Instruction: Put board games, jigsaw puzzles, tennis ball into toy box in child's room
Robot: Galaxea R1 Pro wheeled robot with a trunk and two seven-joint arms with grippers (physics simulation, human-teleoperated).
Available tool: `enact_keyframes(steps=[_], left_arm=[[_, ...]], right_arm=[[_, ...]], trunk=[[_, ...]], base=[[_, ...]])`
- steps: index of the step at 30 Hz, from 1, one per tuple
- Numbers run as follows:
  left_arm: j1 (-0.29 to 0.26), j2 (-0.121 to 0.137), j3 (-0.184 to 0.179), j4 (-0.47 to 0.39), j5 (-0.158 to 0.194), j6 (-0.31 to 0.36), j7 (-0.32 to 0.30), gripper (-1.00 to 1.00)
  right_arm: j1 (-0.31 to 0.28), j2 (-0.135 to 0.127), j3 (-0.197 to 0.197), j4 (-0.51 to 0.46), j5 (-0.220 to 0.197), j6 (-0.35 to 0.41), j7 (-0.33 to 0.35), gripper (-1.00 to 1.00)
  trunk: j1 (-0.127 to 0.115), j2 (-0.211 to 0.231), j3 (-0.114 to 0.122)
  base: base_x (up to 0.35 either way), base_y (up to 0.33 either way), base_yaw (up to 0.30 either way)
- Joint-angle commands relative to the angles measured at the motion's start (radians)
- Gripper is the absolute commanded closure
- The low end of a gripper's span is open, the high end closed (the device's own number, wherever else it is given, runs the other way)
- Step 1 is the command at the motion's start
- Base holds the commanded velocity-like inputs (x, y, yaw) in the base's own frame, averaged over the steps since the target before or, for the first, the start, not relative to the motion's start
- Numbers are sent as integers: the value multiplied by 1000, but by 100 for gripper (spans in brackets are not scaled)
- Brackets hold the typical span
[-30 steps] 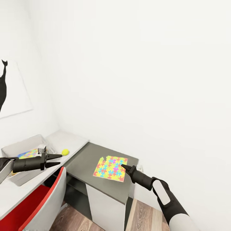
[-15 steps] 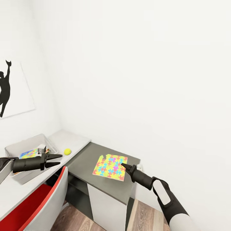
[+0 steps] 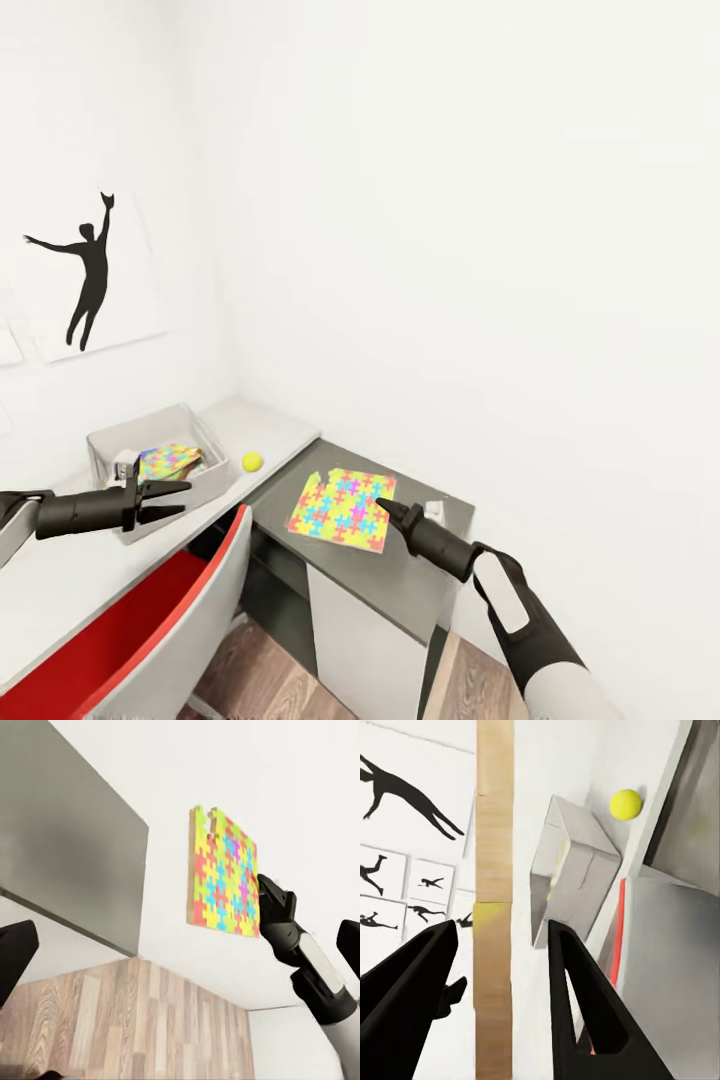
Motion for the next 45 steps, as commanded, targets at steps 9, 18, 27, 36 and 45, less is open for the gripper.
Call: enact_keyframes(steps=[9, 18, 27, 36, 45], left_arm=[[0, 16, 15, 14, 2, 5, -4, -100], [0, 185, 231, 14, 3, 11, -4, -100], [0, 258, 299, 14, 1, 7, 0, -100], [0, 260, 299, 15, 1, 7, -1, -100], [0, 255, 299, 14, 1, 7, 0, -100]], right_arm=[[-219, 66, 3, -110, -13, 156, -257, 100], [-465, 80, 3, -101, -36, 180, -475, 100], [-452, 80, 6, -265, -134, 206, -569, 100], [-450, 80, 9, -271, -134, 211, -575, 100], [-450, 80, 12, -269, -133, 206, -577, 100]], trunk=[[1, -1, -1], [1, -1, -1], [1, -1, -1], [1, -1, -1], [1, -1, -1]], base=[[0, 0, 290], [0, 0, 290], [0, 0, 154], [23, 6, 82], [213, 140, 280]])
